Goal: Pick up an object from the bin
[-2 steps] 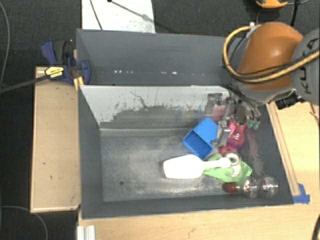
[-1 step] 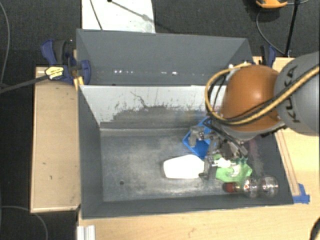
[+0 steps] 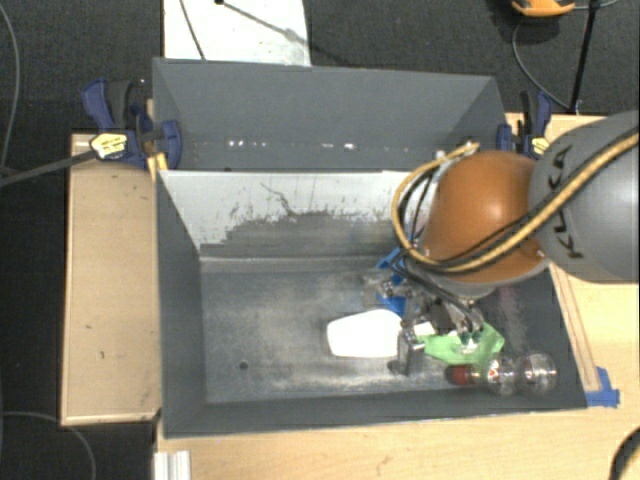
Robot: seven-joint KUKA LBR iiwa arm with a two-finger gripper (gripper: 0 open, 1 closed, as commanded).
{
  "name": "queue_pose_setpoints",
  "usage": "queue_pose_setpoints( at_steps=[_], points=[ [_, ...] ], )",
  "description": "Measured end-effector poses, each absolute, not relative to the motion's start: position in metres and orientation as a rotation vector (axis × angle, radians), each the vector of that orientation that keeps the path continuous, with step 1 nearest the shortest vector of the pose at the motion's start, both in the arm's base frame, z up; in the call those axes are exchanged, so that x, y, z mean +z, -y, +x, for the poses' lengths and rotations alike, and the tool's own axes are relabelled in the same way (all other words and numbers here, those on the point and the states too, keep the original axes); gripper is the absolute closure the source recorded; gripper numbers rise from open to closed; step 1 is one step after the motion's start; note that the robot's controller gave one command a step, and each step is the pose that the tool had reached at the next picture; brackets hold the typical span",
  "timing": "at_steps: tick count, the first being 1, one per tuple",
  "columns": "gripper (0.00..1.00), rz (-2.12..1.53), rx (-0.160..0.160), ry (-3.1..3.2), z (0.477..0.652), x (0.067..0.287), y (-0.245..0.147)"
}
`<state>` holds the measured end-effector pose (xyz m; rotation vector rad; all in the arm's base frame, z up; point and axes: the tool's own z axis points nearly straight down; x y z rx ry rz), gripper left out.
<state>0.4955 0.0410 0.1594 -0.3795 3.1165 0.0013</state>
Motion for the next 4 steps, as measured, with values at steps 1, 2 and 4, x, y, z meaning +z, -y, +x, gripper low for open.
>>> queue_pose_setpoints(
  at_steps=[1,2,4],
  points=[
    [0.0,-0.276,0.001,-3.124,0.511,0.15,-0.038],
    [0.0,0.101,0.002,-3.135,0.502,0.072,-0.032],
    [1.0,-0.092,0.001,-3.137,0.507,0.07,-0.023]
  ],
)
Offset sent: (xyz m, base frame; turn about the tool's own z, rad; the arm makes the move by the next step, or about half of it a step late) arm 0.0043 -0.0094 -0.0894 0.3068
